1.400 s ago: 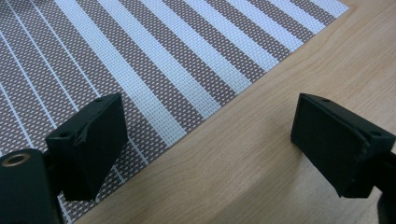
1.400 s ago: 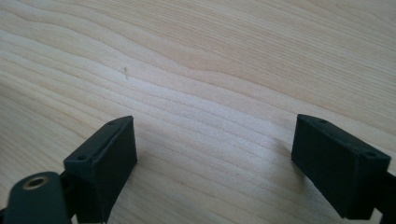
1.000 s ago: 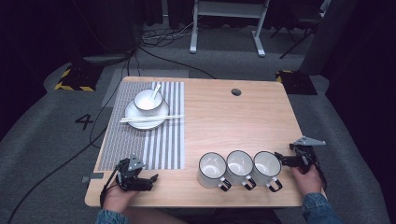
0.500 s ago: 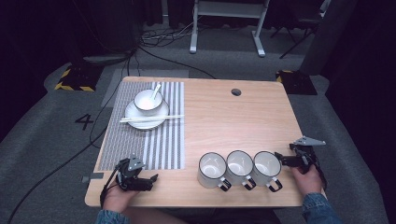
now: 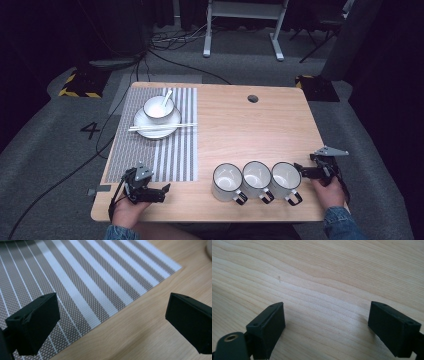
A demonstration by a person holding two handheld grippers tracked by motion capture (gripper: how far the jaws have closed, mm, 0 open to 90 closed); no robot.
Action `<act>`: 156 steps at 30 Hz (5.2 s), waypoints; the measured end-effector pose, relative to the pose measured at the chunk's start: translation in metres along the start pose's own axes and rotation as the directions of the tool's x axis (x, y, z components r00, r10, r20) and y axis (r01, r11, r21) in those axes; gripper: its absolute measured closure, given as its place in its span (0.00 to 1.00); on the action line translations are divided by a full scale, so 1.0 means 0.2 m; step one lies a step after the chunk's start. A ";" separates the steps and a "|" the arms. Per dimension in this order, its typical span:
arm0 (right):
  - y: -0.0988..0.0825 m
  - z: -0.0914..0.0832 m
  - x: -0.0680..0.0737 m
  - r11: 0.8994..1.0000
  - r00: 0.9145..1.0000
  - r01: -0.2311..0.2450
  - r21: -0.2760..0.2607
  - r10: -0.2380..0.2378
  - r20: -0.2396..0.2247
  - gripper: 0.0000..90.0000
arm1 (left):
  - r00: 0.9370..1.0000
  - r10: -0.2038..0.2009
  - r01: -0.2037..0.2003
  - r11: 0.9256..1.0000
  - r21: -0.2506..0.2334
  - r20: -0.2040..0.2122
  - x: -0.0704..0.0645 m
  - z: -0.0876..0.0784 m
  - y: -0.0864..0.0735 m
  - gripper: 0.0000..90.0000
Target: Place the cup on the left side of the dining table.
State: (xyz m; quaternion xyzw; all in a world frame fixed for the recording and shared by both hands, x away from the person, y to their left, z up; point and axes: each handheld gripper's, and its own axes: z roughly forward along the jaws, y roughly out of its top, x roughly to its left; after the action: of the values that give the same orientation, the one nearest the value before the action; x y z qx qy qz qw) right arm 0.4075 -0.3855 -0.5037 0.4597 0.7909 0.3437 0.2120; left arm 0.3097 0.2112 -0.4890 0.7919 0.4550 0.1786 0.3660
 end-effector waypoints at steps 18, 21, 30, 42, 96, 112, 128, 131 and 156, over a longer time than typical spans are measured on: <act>0.00 0.00 0.00 1.000 1.000 -0.001 0.001 0.001 0.001 0.16 | 1.000 -0.017 0.010 0.933 -0.361 -0.015 -0.07 -0.18 0.06 0.00; 0.00 0.00 0.00 1.000 1.000 -0.001 0.001 0.001 0.001 0.16 | 1.000 -0.015 0.005 0.932 -0.363 -0.025 -0.10 -0.19 0.08 0.00; 0.00 0.00 0.00 1.000 1.000 -0.001 0.001 0.001 0.001 0.16 | 0.998 0.060 -0.057 0.896 -0.441 -0.007 -0.22 -0.18 0.13 0.00; 0.00 0.00 0.00 1.000 1.000 -0.003 0.001 0.003 0.002 0.15 | 0.966 0.101 0.037 0.857 -0.514 0.238 -0.40 -0.07 0.23 0.01; 0.00 0.00 0.00 1.000 1.000 -0.004 0.002 0.004 0.002 0.15 | 0.926 0.155 -0.111 0.983 -0.146 0.343 -0.73 0.41 0.26 0.00; 0.00 0.00 0.00 1.000 1.000 -0.004 0.002 0.004 0.003 0.15 | 0.943 0.162 -0.130 0.984 -0.124 0.292 -0.78 0.46 0.30 0.00; 0.00 0.00 0.00 1.000 1.000 -0.003 0.001 0.003 0.003 0.15 | 0.952 0.194 -0.164 0.976 -0.141 0.237 -0.80 0.45 0.30 0.03; 0.00 0.00 0.00 1.000 1.000 -0.001 0.000 0.001 0.004 0.15 | 0.950 0.198 -0.168 0.976 -0.138 0.240 -0.81 0.45 0.30 0.03; 0.00 0.00 0.00 1.000 1.000 -0.002 0.000 0.002 0.003 0.15 | 0.973 0.165 -0.127 0.967 -0.223 0.164 -0.66 0.27 0.38 0.04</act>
State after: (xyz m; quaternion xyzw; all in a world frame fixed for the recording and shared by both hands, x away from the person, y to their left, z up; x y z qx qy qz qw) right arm 0.4076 -0.3849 -0.5038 0.4610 0.7903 0.3430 0.2130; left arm 0.3183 0.0528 -0.4621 0.7930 0.3386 0.1797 0.4735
